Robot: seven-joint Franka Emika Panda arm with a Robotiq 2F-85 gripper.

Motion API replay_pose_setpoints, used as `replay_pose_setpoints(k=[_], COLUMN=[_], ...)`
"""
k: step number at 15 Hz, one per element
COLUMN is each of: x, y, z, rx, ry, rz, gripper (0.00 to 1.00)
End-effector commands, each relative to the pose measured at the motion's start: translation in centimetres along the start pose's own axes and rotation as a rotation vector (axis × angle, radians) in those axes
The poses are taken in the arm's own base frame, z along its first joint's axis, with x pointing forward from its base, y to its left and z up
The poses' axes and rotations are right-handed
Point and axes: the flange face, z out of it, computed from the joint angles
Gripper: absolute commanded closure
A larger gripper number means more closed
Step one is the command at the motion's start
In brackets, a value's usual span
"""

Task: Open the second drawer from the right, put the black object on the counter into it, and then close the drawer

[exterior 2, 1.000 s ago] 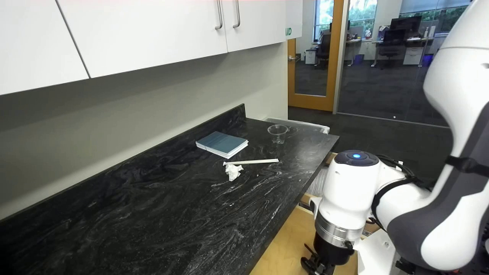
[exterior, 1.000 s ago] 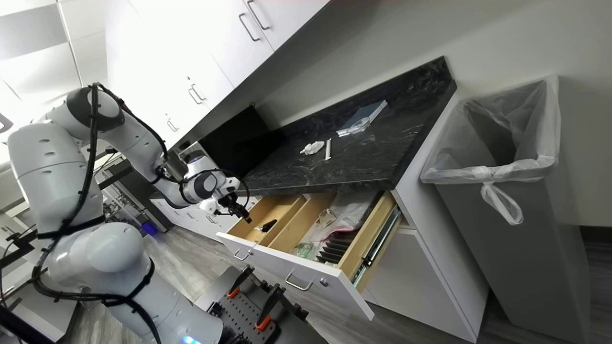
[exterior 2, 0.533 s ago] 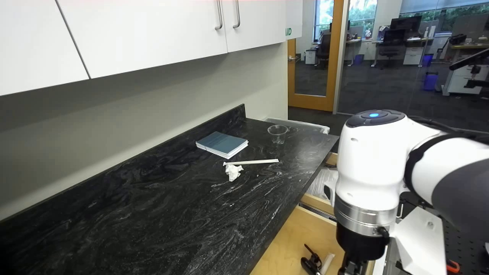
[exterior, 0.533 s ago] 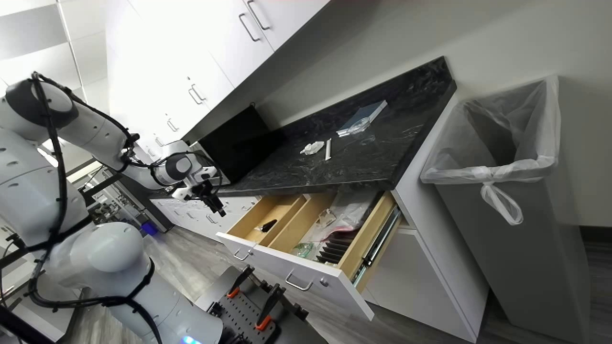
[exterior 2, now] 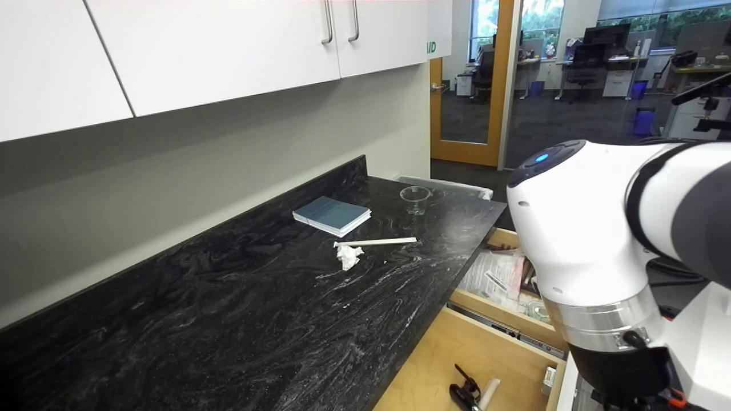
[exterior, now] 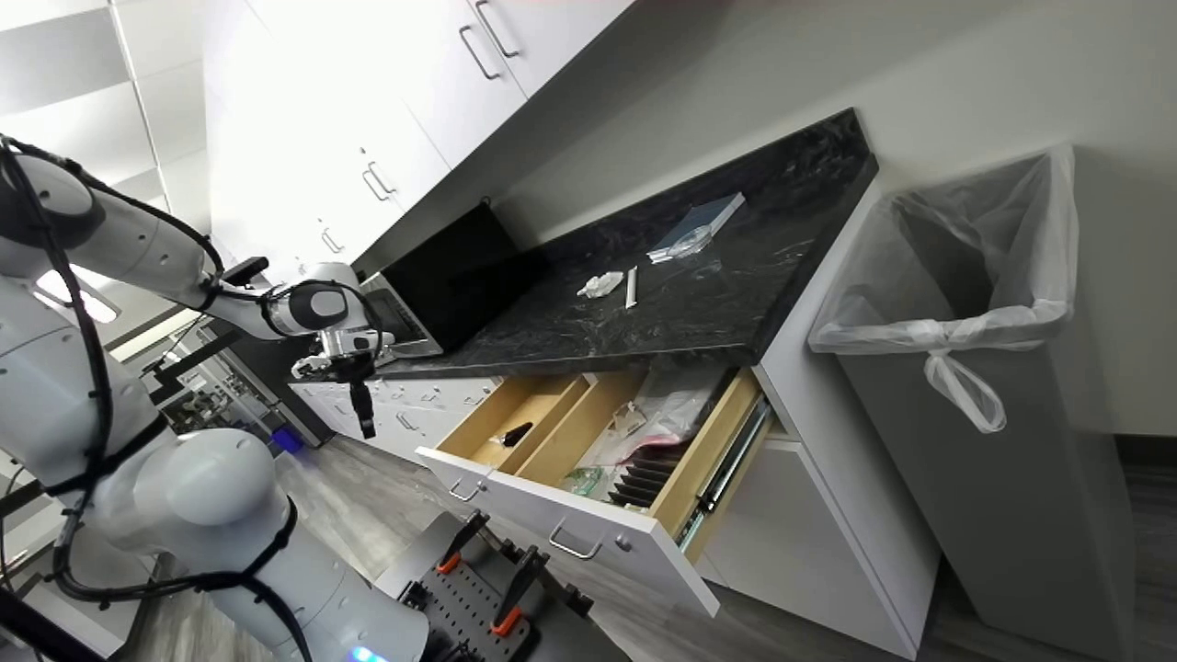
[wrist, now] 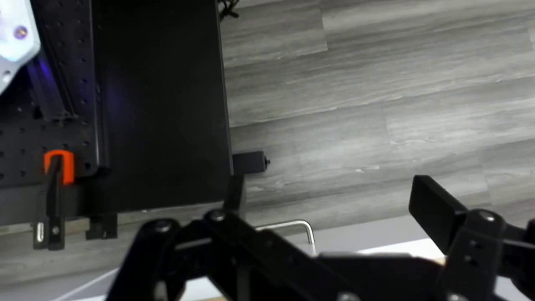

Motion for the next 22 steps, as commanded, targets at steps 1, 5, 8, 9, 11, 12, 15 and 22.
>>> replay_pose_setpoints(k=[1,5,8,9,11,12,15,22], x=[0.1,0.8,-0.2,-1.1,-3.9,-5.0,-7.5,-6.0], y=[0.5,1.0,0.9,0.9,1.2,1.2,1.1,1.3], z=[0.5,1.8,3.7,4.9,7.9,9.3,12.8,14.6], rx=[-0.024,-0.054,-0.117,-0.153,-0.219,-0.237,-0.177,-0.150], ry=[-0.040,-0.091,-0.045,-0.008,0.059,0.098,0.231,0.234], rz=[0.019,0.047,-0.010,-0.056,-0.141,-0.175,-0.266,-0.246], gripper=[0.00,0.00,0.00,0.00,0.00,0.00,0.00,0.25])
